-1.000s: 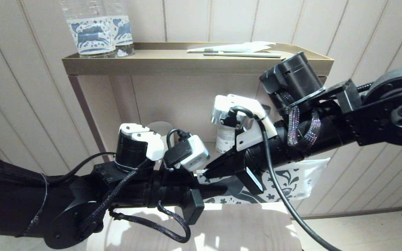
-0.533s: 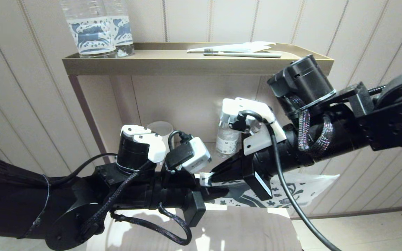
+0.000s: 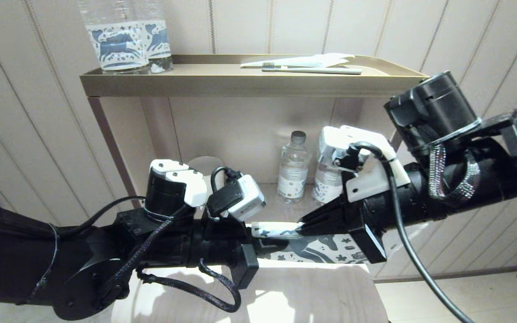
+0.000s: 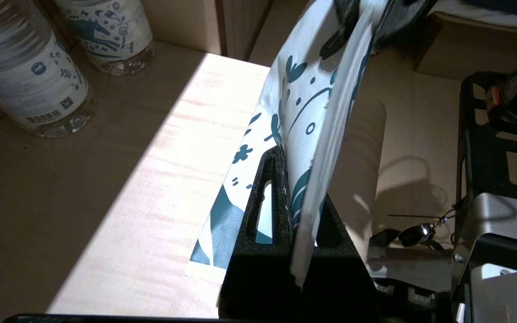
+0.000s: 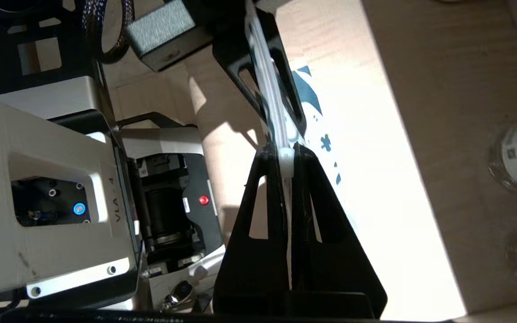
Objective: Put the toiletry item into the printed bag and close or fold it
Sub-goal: Close the strorage bag and place it on the desk
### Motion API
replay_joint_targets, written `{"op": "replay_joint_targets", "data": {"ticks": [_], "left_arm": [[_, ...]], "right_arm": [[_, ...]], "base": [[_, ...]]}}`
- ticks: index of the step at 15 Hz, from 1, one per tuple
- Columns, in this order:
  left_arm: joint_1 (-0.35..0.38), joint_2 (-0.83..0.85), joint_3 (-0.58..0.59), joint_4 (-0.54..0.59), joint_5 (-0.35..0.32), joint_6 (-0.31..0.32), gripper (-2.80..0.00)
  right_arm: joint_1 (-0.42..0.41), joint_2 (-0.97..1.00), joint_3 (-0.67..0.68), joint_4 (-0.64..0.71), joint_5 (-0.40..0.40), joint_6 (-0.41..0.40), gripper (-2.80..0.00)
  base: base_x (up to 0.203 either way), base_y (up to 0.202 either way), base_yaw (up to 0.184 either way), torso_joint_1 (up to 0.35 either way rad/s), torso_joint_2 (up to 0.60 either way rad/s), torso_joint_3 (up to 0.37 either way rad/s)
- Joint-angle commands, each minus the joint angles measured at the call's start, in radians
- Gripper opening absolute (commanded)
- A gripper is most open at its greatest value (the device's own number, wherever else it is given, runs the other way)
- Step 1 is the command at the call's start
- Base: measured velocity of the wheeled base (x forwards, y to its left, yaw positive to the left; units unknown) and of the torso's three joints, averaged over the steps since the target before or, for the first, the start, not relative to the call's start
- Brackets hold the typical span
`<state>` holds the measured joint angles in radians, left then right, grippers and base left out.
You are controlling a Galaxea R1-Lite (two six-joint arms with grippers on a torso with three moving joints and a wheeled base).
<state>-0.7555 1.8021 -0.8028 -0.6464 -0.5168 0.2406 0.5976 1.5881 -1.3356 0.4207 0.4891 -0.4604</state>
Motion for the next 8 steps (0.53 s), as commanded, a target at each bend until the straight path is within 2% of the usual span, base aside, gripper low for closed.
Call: {"op": "replay_joint_targets", "data": {"ticks": [1, 8], "left_arm": [[0.005, -0.009, 0.006, -0.004, -0.003, 0.002, -2.8], [0.013, -0.05, 0.034, -0.005, -0.003, 0.003, -2.8]], "right_arm": [[-0.024, -0.059, 0.032, 0.004, 0.003, -0.003, -2.8], [-0.157, -0.211, 0.2, 0.004, 0.003, -0.004, -2.8]], "base": [[0.0, 0.0, 0.0, 0.0, 0.0, 0.0], [0.0, 0.0, 0.0, 0.0, 0.0, 0.0]]}}
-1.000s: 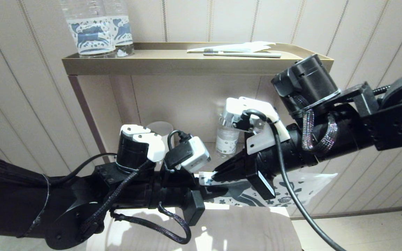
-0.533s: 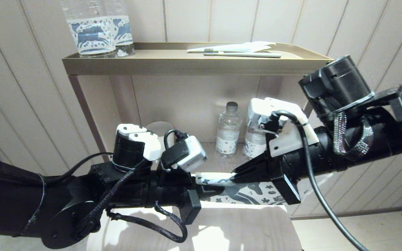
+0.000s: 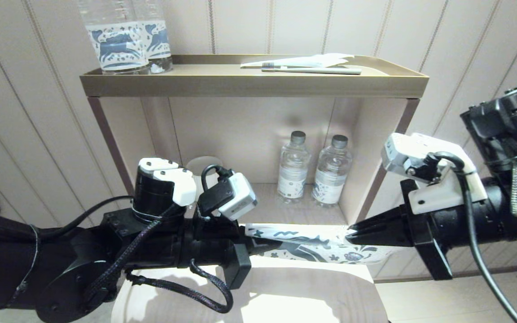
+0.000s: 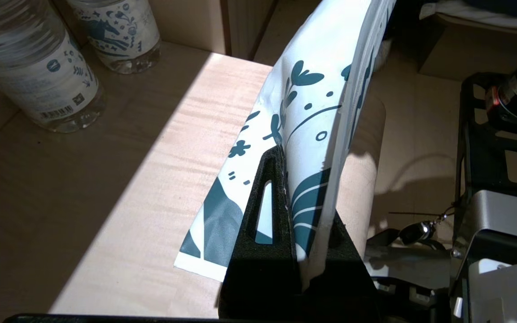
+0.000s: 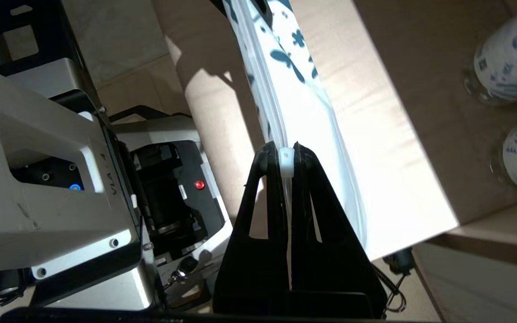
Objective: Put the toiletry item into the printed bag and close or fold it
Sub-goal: Close the strorage bag and place it on the desk
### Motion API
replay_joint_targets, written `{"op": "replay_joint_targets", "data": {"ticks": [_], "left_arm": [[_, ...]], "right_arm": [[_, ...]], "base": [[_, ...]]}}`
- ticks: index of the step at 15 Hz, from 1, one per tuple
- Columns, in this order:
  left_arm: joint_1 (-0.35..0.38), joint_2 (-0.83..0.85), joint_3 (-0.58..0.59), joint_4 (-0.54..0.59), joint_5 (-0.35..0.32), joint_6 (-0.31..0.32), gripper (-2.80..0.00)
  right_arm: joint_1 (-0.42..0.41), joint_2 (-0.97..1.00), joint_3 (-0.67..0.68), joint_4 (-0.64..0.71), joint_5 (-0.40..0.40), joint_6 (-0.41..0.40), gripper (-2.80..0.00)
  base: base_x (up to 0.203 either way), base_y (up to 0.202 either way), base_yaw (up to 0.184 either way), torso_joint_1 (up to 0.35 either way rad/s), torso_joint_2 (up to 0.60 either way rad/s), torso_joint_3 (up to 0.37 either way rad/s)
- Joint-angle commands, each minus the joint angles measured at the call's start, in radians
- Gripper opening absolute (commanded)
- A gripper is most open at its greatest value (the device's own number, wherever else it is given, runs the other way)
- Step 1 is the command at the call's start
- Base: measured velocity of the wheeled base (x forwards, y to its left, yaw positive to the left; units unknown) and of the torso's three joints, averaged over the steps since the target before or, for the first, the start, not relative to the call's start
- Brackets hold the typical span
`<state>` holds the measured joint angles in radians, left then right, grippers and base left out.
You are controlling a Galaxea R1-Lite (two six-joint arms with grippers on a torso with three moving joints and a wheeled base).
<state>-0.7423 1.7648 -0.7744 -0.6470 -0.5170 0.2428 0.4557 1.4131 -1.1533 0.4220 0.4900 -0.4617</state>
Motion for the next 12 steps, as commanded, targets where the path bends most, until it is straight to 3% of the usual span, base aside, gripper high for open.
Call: {"op": "replay_joint_targets", "data": {"ticks": [1, 8, 12], "left_arm": [[0.0, -0.019, 0.011, -0.005, -0.003, 0.001, -2.8], [0.017, -0.042, 0.037, -0.005, -0.009, 0.016, -2.8], [0.017, -0.042, 0.037, -0.006, -0.009, 0.018, -2.8]], "right_arm": [[-0.033, -0.053, 0.038, 0.003, 0.003, -0.004, -2.8], [-0.14, -0.16, 0.163, 0.0, 0.005, -0.016, -2.8], [-0.149, -0.169, 0.172, 0.001, 0.005, -0.015, -2.8]], "base": [[0.0, 0.0, 0.0, 0.0, 0.0, 0.0], [0.0, 0.0, 0.0, 0.0, 0.0, 0.0], [0.0, 0.0, 0.0, 0.0, 0.0, 0.0]]}}
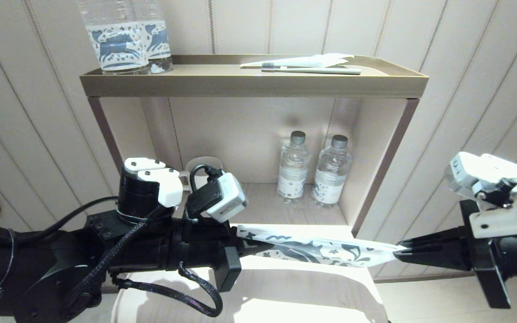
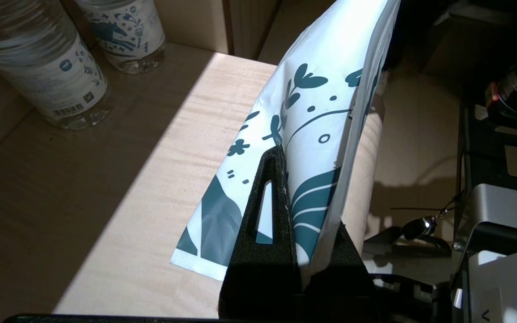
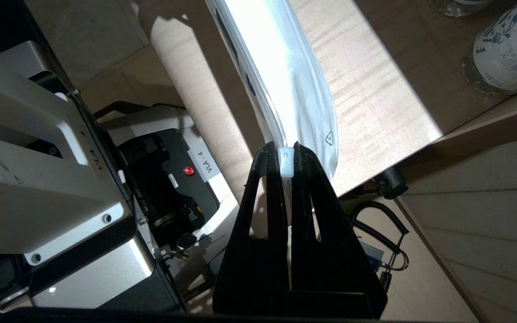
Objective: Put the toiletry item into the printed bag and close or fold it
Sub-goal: Close the strorage bag and place it on the desk
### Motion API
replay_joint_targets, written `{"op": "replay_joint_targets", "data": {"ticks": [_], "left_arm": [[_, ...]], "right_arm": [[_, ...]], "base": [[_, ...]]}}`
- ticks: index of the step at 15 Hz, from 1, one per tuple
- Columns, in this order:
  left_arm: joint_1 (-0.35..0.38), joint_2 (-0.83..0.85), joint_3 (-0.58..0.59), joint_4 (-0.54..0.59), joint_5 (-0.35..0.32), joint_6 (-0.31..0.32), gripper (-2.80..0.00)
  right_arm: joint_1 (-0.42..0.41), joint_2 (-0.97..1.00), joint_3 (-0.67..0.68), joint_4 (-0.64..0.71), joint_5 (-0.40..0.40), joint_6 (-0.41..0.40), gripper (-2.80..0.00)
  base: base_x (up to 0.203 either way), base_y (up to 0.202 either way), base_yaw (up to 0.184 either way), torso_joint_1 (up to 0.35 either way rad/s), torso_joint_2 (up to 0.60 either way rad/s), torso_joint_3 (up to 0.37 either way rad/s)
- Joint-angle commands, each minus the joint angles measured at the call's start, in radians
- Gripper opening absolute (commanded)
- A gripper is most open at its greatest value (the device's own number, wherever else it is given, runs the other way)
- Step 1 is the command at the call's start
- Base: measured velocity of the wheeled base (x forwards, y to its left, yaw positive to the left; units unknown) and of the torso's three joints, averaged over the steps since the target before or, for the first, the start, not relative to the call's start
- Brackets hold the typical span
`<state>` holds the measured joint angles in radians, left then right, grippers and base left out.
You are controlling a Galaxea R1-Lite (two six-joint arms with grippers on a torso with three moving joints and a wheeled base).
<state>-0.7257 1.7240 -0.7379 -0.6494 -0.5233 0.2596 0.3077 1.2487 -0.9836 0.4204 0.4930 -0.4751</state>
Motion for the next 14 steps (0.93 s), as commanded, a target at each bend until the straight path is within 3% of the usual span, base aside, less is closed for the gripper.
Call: {"op": "replay_joint_targets", "data": {"ticks": [1, 5, 6, 11, 14], "left_arm": [[0.0, 0.0, 0.0, -0.004, -0.004, 0.001, -2.8], [0.0, 0.0, 0.0, -0.004, -0.004, 0.001, -2.8], [0.0, 0.0, 0.0, -0.004, -0.004, 0.001, -2.8], [0.0, -0.007, 0.018, -0.005, 0.001, 0.003, -2.8], [0.082, 0.021, 0.041, -0.006, 0.009, 0.004, -2.8]], "right_arm": [[-0.002, -0.003, 0.003, 0.003, 0.002, -0.002, -2.8], [0.0, 0.005, 0.008, -0.006, -0.002, -0.001, -2.8], [0.001, 0.007, 0.009, -0.025, 0.0, 0.001, 0.0], [-0.034, -0.006, -0.003, -0.069, 0.006, 0.025, 0.0], [-0.051, -0.057, 0.004, -0.068, 0.007, 0.051, 0.0]], "base": [[0.0, 0.0, 0.0, 0.0, 0.0, 0.0], [0.0, 0.0, 0.0, 0.0, 0.0, 0.0], [0.0, 0.0, 0.0, 0.0, 0.0, 0.0], [0.0, 0.0, 0.0, 0.0, 0.0, 0.0], [0.0, 0.0, 0.0, 0.0, 0.0, 0.0]]}}
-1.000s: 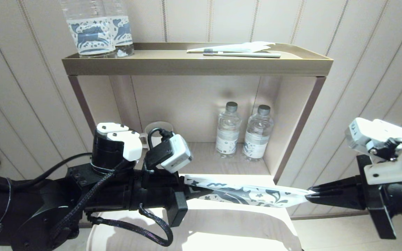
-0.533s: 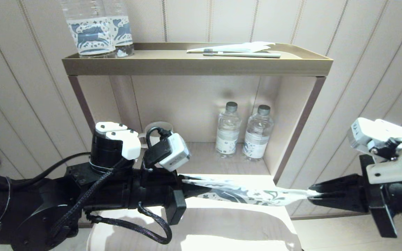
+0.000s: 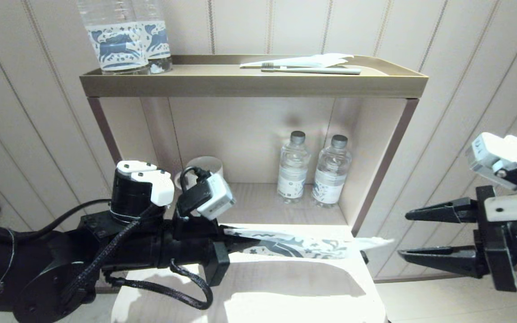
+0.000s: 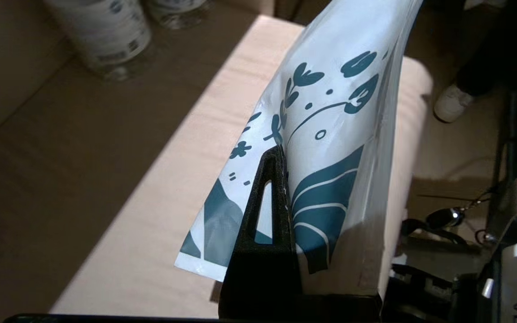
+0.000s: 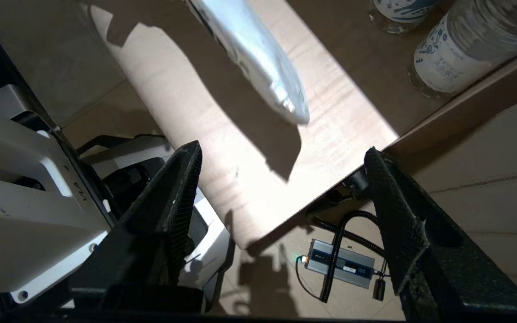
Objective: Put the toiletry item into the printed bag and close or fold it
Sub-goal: Close the strorage bag and place it on the desk
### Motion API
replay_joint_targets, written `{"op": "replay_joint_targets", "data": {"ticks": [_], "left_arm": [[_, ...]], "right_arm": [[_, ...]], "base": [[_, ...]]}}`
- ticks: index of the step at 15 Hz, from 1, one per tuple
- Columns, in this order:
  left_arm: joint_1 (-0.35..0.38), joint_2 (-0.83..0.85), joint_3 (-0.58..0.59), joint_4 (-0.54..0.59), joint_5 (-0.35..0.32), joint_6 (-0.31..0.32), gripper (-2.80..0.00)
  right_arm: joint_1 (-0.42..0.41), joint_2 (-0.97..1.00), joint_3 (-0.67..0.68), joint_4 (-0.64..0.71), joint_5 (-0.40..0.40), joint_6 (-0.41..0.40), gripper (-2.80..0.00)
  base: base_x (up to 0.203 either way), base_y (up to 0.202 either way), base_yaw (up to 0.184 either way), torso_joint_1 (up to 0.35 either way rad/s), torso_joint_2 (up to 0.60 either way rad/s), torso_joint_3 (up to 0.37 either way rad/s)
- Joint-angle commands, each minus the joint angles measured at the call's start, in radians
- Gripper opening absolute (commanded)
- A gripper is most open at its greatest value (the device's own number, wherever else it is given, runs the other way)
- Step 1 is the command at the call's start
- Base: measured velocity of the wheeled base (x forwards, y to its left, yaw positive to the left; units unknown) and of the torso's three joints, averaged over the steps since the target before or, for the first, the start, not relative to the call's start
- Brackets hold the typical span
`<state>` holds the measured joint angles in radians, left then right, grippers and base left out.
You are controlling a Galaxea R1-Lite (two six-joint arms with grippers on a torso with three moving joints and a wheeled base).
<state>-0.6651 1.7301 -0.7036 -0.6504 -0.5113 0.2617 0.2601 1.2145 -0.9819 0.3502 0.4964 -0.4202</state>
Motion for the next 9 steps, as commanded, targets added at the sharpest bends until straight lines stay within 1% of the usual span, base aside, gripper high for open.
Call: {"op": "replay_joint_targets", "data": {"ticks": [1, 2, 3, 4, 7, 9], "left_arm": [[0.052, 0.022, 0.016, -0.005, -0.003, 0.001, -2.8], [0.071, 0.028, 0.023, -0.005, -0.004, 0.001, -2.8], [0.083, 0.038, 0.023, -0.005, -0.003, 0.002, -2.8], [0.087, 0.049, 0.023, -0.009, -0.002, 0.002, -2.8], [0.088, 0.069, 0.025, -0.073, 0.019, -0.005, -2.8], [0.088, 0.06, 0.024, -0.068, 0.046, -0.009, -2.8]], "right_arm": [[-0.018, -0.038, 0.003, 0.0, 0.004, 0.023, 0.0], [-0.022, -0.053, 0.005, -0.002, 0.003, 0.038, 0.0], [-0.02, -0.077, 0.003, -0.001, 0.002, 0.05, -1.89], [-0.02, -0.099, -0.001, 0.0, 0.001, 0.082, -2.8], [-0.021, -0.14, 0.0, -0.003, -0.003, 0.184, -2.8], [-0.023, -0.144, 0.01, -0.017, -0.002, 0.234, -2.8]], "base": [[0.0, 0.0, 0.0, 0.0, 0.0, 0.0], [0.0, 0.0, 0.0, 0.0, 0.0, 0.0], [0.0, 0.0, 0.0, 0.0, 0.0, 0.0], [0.0, 0.0, 0.0, 0.0, 0.0, 0.0], [0.0, 0.0, 0.0, 0.0, 0.0, 0.0], [0.0, 0.0, 0.0, 0.0, 0.0, 0.0]]}}
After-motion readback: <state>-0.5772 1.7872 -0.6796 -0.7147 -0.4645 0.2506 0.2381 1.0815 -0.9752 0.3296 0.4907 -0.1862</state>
